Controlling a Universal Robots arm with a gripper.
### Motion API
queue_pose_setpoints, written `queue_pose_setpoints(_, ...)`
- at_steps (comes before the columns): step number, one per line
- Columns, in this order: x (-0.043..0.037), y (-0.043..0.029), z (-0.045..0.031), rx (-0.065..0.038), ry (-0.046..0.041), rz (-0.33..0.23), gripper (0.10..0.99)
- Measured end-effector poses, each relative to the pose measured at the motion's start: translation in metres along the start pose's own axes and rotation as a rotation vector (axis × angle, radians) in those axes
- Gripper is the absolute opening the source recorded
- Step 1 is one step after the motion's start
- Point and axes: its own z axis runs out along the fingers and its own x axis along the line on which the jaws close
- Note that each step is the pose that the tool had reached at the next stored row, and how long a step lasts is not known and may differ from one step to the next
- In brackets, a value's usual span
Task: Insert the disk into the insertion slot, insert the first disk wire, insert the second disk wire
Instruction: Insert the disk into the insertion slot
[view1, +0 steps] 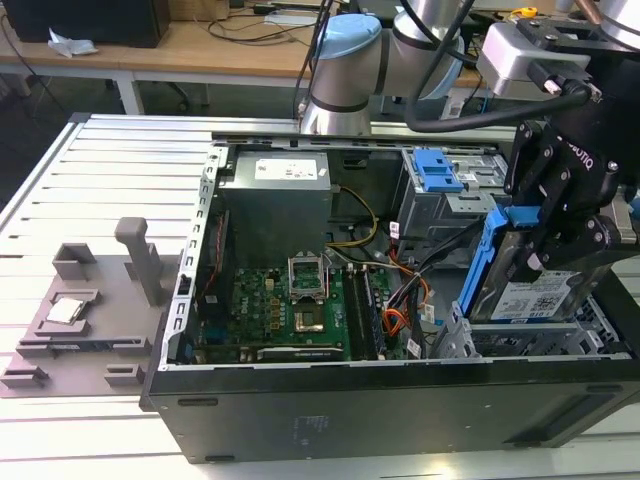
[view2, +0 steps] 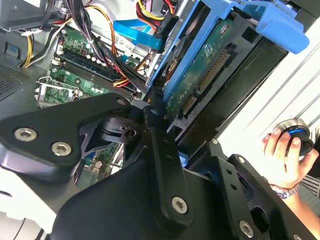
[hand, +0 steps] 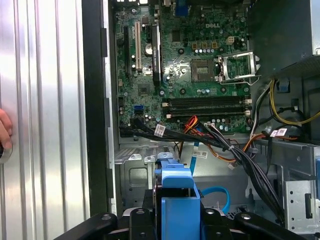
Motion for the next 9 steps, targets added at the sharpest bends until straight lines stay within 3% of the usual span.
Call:
queue_pose_setpoints(8,0.0000,0.0000,0.0000,0.000,0.0002,0.000,0.376)
queue_pose_setpoints(9,0.0000,0.0000,0.0000,0.000,0.0004,0.000,0.439)
